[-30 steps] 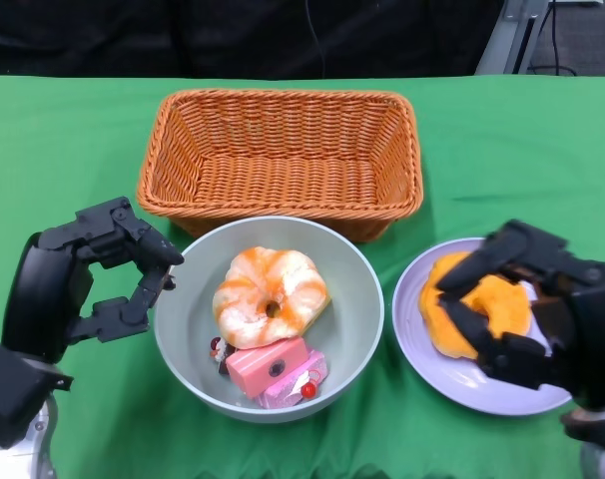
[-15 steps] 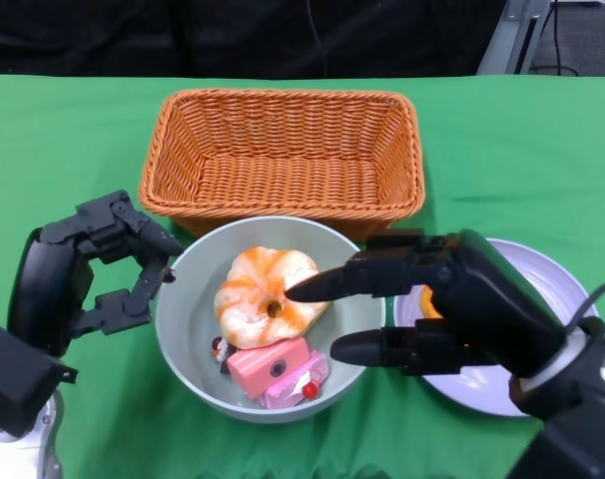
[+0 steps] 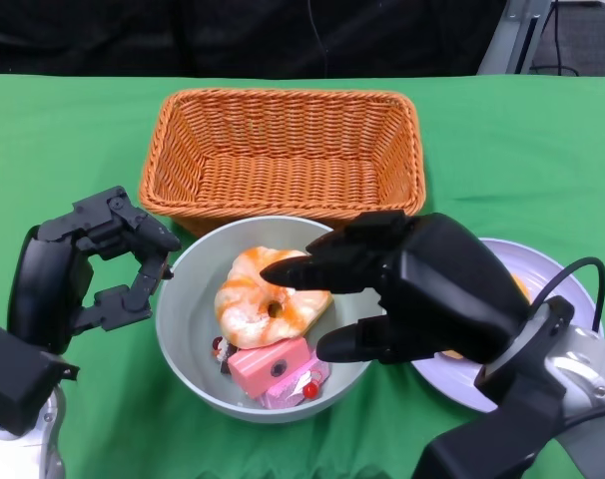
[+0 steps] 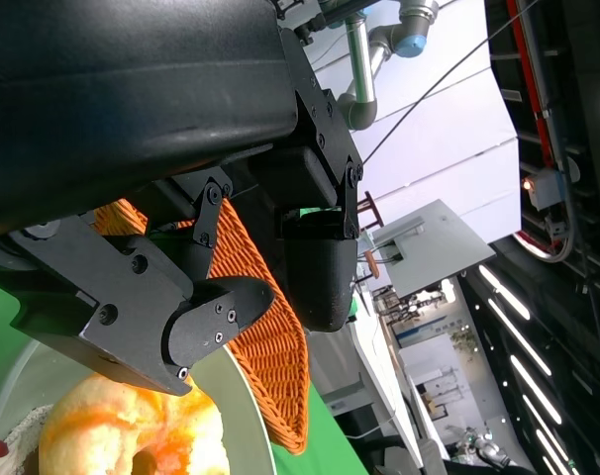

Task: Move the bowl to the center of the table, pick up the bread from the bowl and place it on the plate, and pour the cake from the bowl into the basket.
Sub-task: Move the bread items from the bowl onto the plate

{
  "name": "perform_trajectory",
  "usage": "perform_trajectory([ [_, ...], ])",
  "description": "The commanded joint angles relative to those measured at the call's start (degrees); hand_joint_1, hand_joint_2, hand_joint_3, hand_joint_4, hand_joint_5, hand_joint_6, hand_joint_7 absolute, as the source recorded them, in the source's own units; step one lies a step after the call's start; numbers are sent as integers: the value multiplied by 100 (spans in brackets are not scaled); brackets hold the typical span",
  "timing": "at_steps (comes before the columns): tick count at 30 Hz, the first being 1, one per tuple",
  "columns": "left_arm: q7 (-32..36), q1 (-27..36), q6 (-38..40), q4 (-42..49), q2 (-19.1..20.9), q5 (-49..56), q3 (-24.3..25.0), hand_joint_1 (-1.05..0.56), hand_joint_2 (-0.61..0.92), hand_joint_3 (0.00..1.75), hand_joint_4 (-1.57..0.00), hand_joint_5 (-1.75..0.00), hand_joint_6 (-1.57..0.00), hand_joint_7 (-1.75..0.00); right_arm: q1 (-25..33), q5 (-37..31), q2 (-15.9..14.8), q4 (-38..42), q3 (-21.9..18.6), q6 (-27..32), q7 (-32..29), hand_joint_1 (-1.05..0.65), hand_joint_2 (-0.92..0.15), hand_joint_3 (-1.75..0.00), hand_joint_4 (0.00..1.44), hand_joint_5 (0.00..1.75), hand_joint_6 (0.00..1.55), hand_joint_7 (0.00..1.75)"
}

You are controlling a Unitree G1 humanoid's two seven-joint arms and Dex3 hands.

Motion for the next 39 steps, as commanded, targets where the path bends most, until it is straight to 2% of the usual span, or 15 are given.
perform_trajectory([
  [1,65,-72,-86,-6,34,-29,52,-7,62,96,-80,-152,-83,-119,-198,-475,-184,161,99,41,-450,-61,-86,0,66,14,72,1],
  [4,99,-66,-67,-52,17,-37,69,-5,63,97,-79,-152,-82,-119,-299,-926,-252,276,235,128,-792,-64,-86,0,66,12,72,1],
  [9,122,-83,-58,-75,10,-58,109,-5,63,97,-78,-151,-83,-116,-526,-1278,-359,641,457,154,-1203,-65,-84,0,66,9,72,0],
  [14,255,-94,-113,-78,48,43,143,-5,64,96,-79,-148,-84,-115,-881,-2072,-557,1184,872,216,-2197,-72,-80,0,67,6,71,0],
  [21,275,-118,-139,-129,31,-32,202,-4,67,90,-80,-148,-83,-118,-1108,-2408,-468,1714,1304,524,-2899,-79,-82,-1,63,2,60,0],
  [28,438,-118,-79,-253,-2,-24,266,-7,68,87,-79,-150,-83,-121,-1287,-2387,-392,1989,1576,787,-3038,-82,-84,-1,54,0,46,0],
  [39,553,-104,-26,-363,1,-58,336,-4,63,100,-82,-146,-84,-118,-1645,-2315,-259,2622,1922,929,-3111,-80,-90,-1,51,0,43,0],
])
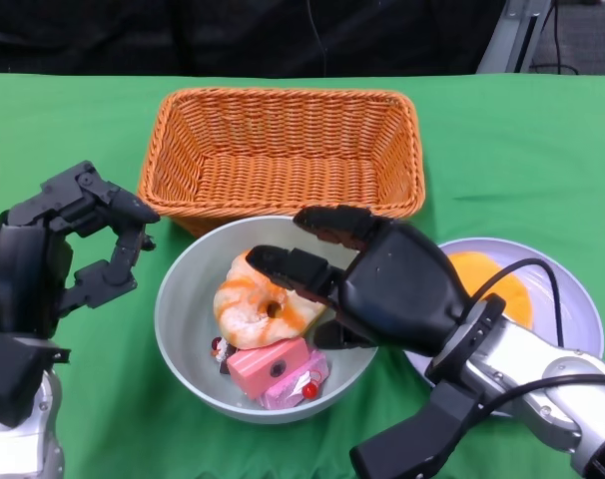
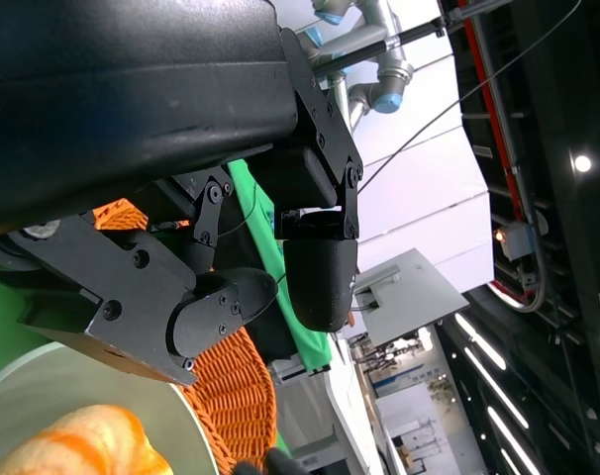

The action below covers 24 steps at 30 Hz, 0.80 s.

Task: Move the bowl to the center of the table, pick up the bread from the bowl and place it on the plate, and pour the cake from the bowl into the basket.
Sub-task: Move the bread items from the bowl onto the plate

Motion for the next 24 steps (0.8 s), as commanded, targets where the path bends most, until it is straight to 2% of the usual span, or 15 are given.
perform_trajectory([
  [1,148,-18,45,-161,72,-47,102,-4,63,99,-82,-144,-84,-116,-245,80,37,250,101,11,-57,-80,-90,-1,51,0,46,2],
  [5,164,-8,138,-247,70,-152,161,-3,67,92,-83,-140,-85,-110,-400,69,75,580,245,42,-37,-81,-91,-1,51,0,53,3],
  [11,240,25,244,-420,54,-127,212,-6,64,93,-83,-143,-85,-111,-576,99,181,998,441,216,262,-80,-91,0,49,0,54,2],
  [17,173,67,354,-597,7,-246,182,-3,64,95,-85,-142,-87,-110,-685,118,350,1523,644,334,246,-79,-86,0,50,1,55,1],
  [24,260,141,437,-777,-17,-163,182,-4,69,87,-86,-138,-88,-109,-859,196,514,2067,860,335,214,-78,-87,0,49,0,54,0],
])
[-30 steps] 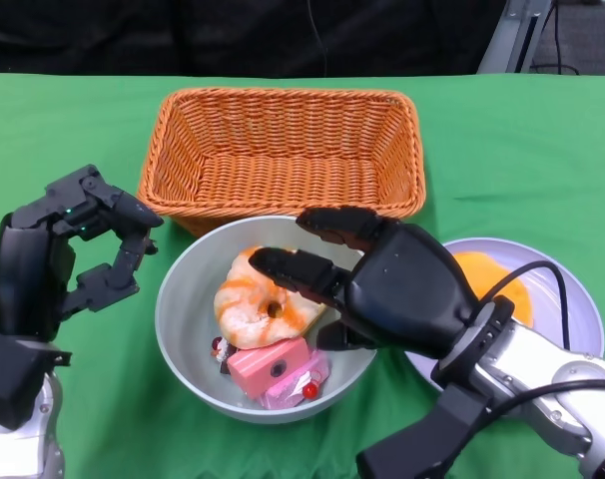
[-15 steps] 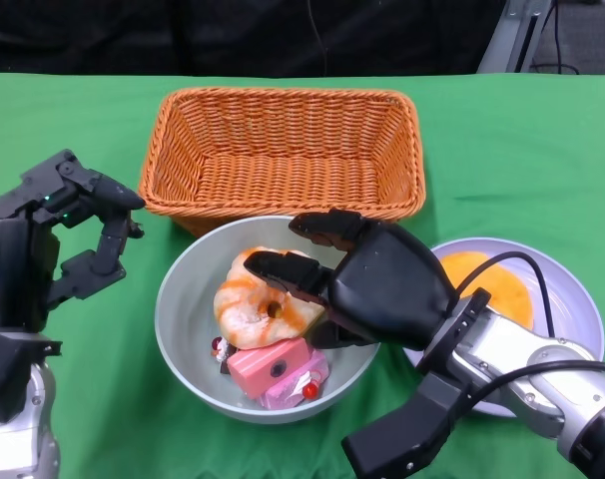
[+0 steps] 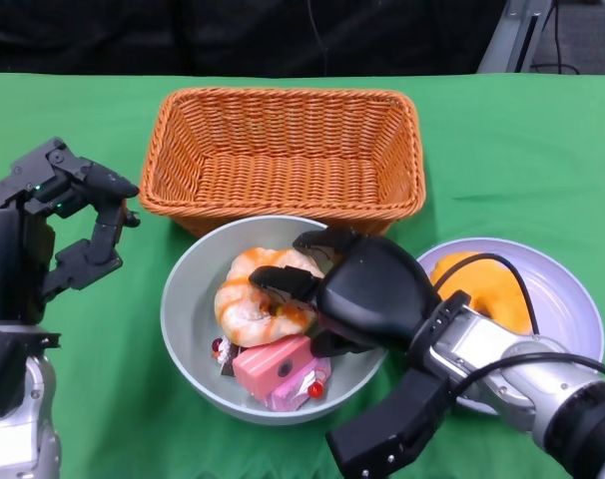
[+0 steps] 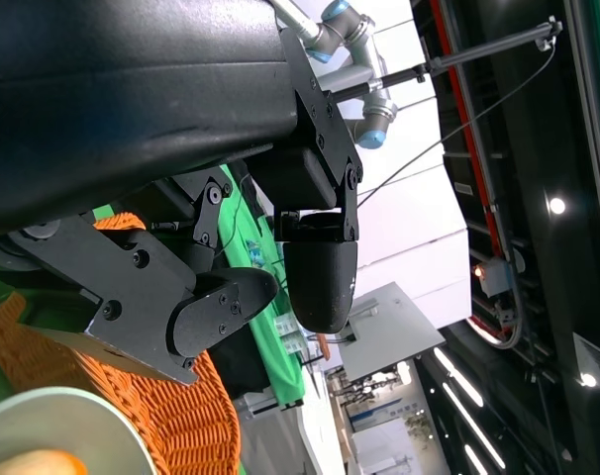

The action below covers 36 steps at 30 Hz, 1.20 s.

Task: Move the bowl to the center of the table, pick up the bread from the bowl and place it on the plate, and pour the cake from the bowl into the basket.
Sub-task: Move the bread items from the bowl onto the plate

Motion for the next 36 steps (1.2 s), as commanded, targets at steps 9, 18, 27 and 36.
perform_trajectory([
  [9,82,146,210,-279,-2,5,7,-3,65,94,-84,-140,-87,-110,-206,79,226,751,371,133,-2,-80,-90,-1,49,0,51,0],
  [18,91,129,233,-313,-9,66,12,-3,68,88,-86,-138,-88,-110,-289,159,382,1391,622,-176,-1292,-51,-87,0,86,9,86,7],
  [27,124,146,237,-302,-22,128,7,-3,65,92,-85,-138,-87,-110,-504,264,529,2100,759,-722,-2388,-36,-87,0,92,88,116,2],
  [36,89,124,205,-249,-33,116,-3,-3,65,93,-84,-139,-88,-108,-620,431,576,2383,773,-1110,-2914,-37,-81,0,75,140,122,2],
])
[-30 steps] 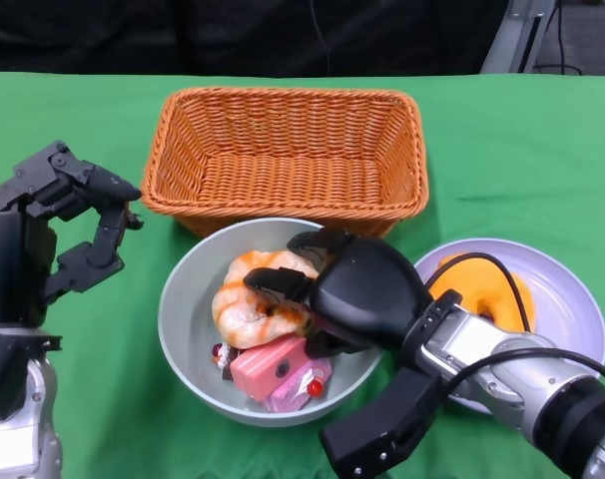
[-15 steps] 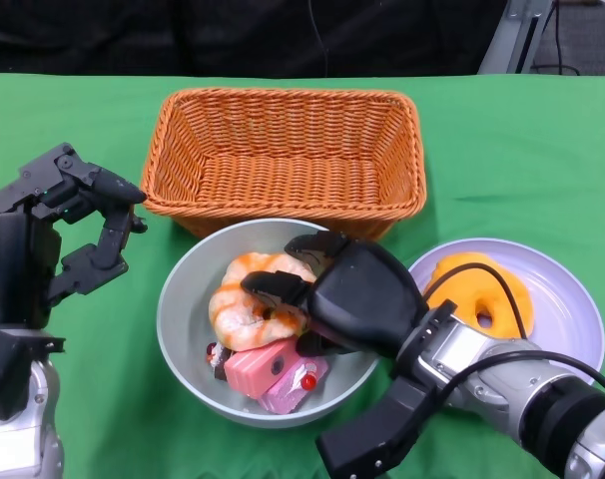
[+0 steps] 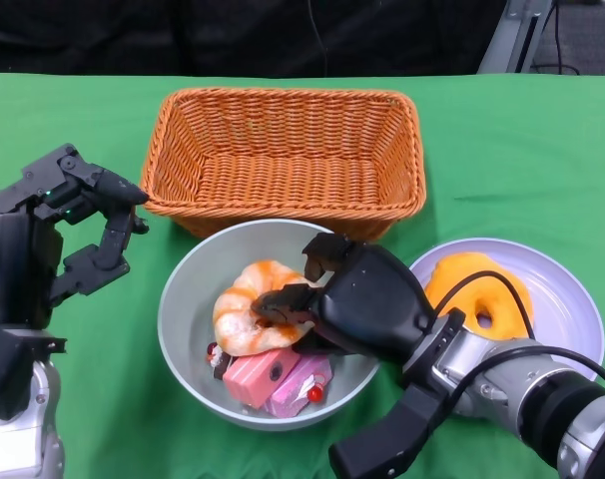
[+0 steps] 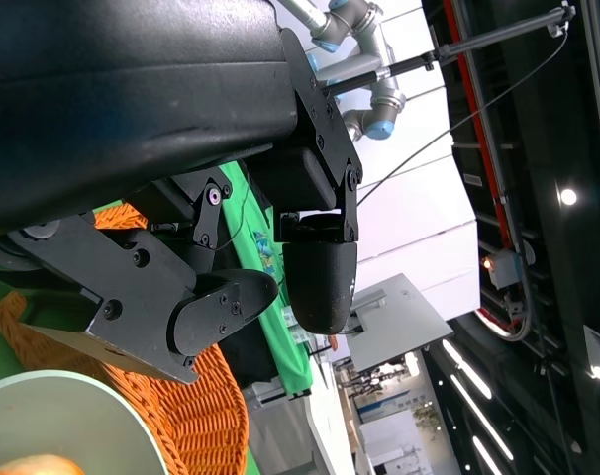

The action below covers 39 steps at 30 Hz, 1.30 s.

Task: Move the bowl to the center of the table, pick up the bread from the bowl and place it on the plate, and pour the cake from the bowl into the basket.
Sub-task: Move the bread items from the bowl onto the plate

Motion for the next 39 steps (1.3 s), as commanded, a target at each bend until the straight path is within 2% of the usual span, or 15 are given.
perform_trajectory([
  [1,65,8,-29,-8,36,-23,20,-3,65,93,-84,-139,-88,-108,0,68,7,142,24,-211,-91,-37,-80,0,73,144,122,2],
  [5,136,15,-40,-10,56,81,24,-4,64,93,-85,-137,-88,-108,-45,82,12,159,11,-237,-210,-38,-81,0,69,142,121,2],
  [9,155,18,-57,6,61,99,23,-5,63,93,-84,-138,-88,-107,-79,68,6,138,4,-228,-349,-38,-81,0,71,129,121,2],
  [14,135,28,-79,37,82,91,14,-4,64,94,-84,-138,-88,-106,-139,79,-14,118,-26,-314,-638,-34,-83,-1,74,127,122,3],
  [18,172,33,-84,45,87,145,13,-5,63,94,-84,-138,-88,-106,-198,132,-22,95,-84,-333,-599,-29,-87,-1,66,147,121,3],
  [21,117,21,-110,70,91,118,3,-5,64,94,-84,-139,-87,-106,-224,160,-15,74,-140,-358,-771,-28,-85,0,62,163,122,4],
  [25,116,1,-128,115,94,116,1,-5,63,94,-83,-140,-88,-105,-243,239,-36,-4,-218,-417,-813,-27,-86,0,59,167,122,5],
  [35,124,-25,-140,171,126,118,11,-5,64,92,-83,-140,-89,-103,-89,522,-299,-551,-521,-794,-576,-27,-87,0,67,145,119,7],
  [39,132,-45,-132,211,148,106,31,-5,64,92,-83,-140,-89,-104,100,782,-531,-1039,-763,-1100,-212,-28,-86,0,76,117,117,8],
])
